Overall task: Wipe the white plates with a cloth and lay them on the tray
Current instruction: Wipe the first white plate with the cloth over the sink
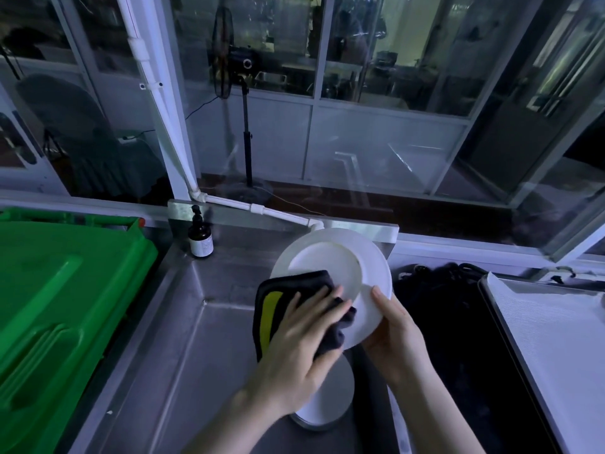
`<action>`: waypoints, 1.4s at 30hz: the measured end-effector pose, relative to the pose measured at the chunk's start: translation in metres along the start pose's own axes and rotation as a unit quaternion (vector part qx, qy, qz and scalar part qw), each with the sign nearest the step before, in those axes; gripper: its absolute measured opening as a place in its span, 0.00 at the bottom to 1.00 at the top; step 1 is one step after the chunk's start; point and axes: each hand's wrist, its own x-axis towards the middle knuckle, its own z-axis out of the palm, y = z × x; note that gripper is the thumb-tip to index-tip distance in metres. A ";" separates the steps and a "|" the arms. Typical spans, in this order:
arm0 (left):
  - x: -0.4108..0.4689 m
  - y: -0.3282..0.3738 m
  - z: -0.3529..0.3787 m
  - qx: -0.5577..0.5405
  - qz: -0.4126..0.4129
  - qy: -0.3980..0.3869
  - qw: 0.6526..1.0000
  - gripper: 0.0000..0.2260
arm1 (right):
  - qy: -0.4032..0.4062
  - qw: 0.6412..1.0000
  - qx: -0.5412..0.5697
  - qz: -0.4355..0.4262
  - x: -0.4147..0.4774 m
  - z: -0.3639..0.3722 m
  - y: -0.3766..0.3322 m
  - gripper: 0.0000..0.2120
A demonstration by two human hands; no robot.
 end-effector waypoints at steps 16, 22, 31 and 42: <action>0.049 -0.015 -0.028 0.021 0.077 -0.108 0.991 0.22 | -0.034 0.991 -0.123 0.034 -0.014 -0.002 0.009 0.16; 0.047 -0.034 -0.039 -0.087 -0.109 0.055 0.989 0.20 | -0.018 0.996 -0.083 0.011 -0.015 -0.008 -0.001 0.13; -0.022 -0.024 -0.004 -0.167 -0.142 0.084 0.972 0.21 | 0.031 0.999 -0.016 -0.026 -0.009 -0.004 0.001 0.14; -0.026 -0.061 -0.023 -0.146 -0.174 0.046 0.973 0.20 | 0.086 0.995 -0.022 -0.036 -0.010 0.014 0.033 0.17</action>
